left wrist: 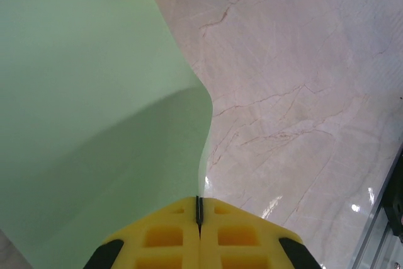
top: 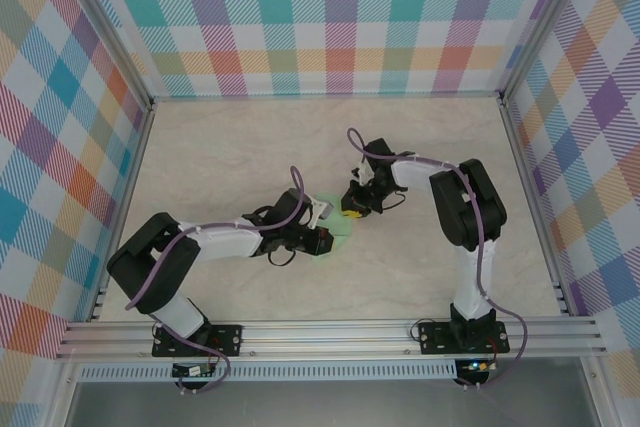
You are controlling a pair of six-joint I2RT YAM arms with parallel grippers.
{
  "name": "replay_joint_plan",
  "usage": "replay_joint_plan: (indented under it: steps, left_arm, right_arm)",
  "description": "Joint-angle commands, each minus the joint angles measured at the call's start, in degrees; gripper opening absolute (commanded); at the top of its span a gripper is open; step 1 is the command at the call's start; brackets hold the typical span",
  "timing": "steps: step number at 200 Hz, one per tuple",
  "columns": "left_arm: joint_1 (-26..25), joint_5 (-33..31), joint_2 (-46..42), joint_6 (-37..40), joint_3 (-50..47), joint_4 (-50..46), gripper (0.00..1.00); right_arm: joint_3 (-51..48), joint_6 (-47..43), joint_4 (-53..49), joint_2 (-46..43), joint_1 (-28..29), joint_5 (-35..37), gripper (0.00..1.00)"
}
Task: Fold a paper plane with a square sheet of paper (pick it up from the middle)
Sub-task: Third fold the triangle at the center of the table.
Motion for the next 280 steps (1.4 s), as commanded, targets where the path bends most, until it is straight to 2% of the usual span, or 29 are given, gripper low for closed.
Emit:
replay_joint_plan:
  steps: [1,42,280]
  left_arm:
    - [1.1,1.3,1.0,-1.2,2.6,-2.1,0.03]
    - [2.2,-0.6,1.5,-2.0,3.9,-4.5,0.04]
    - [2.7,-6.3,6.1,-1.0,6.6,-7.4,0.05]
  right_arm:
    - [1.5,-5.0,-3.3,1.7,0.6,2.2,0.13]
    - [2.4,-7.7,-4.7,1.9,0.7,3.1,0.13]
    - [2.5,-7.0,-5.3,1.5,0.8,3.2,0.14]
